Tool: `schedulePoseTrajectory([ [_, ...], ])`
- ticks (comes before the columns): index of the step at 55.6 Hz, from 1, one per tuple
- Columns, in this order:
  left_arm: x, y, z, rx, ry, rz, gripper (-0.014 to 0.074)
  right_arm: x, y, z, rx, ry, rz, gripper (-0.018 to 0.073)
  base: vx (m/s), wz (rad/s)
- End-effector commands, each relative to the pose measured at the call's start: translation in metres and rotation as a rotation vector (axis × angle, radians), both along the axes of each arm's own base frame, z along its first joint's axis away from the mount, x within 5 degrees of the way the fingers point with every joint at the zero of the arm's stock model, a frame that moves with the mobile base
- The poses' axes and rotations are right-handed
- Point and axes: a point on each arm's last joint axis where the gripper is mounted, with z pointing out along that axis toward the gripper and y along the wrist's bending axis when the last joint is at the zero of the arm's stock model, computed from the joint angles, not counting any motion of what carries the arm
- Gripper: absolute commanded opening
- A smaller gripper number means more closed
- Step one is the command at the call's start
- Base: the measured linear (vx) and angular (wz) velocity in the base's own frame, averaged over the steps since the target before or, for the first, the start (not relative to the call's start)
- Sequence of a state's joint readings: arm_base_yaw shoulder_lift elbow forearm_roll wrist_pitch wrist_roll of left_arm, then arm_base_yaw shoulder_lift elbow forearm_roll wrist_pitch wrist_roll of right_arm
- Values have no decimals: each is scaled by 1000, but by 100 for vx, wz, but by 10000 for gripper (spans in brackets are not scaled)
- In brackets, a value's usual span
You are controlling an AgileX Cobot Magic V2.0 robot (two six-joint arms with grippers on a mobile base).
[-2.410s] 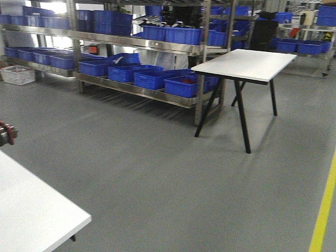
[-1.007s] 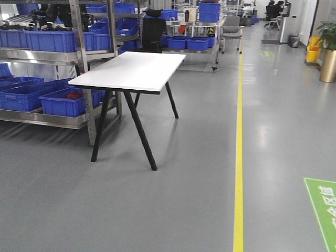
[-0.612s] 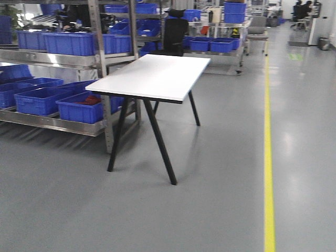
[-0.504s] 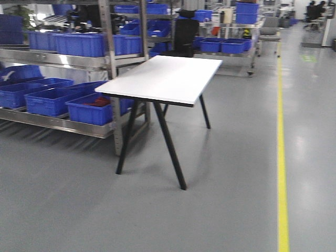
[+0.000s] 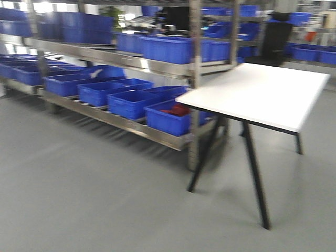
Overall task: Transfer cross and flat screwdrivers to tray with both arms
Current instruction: 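Drive the base toward the shelving station holding both screwdrivers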
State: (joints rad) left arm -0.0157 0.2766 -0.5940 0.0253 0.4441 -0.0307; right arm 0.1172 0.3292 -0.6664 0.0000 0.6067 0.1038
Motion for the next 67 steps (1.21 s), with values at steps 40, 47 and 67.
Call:
schedulePoseTrajectory([
  [40, -2, -1, 18, -6, -122, -9, 3, 2, -1, 16, -7, -107, -11, -8, 52, 60],
  [47, -2, -1, 18, -6, -122, -9, 3, 2, -1, 16, -7, -107, -11, -8, 55, 32],
  [67, -2, -1, 18, -6, -122, -9, 3, 2, -1, 16, -7, -107, -11, -8, 58, 29],
])
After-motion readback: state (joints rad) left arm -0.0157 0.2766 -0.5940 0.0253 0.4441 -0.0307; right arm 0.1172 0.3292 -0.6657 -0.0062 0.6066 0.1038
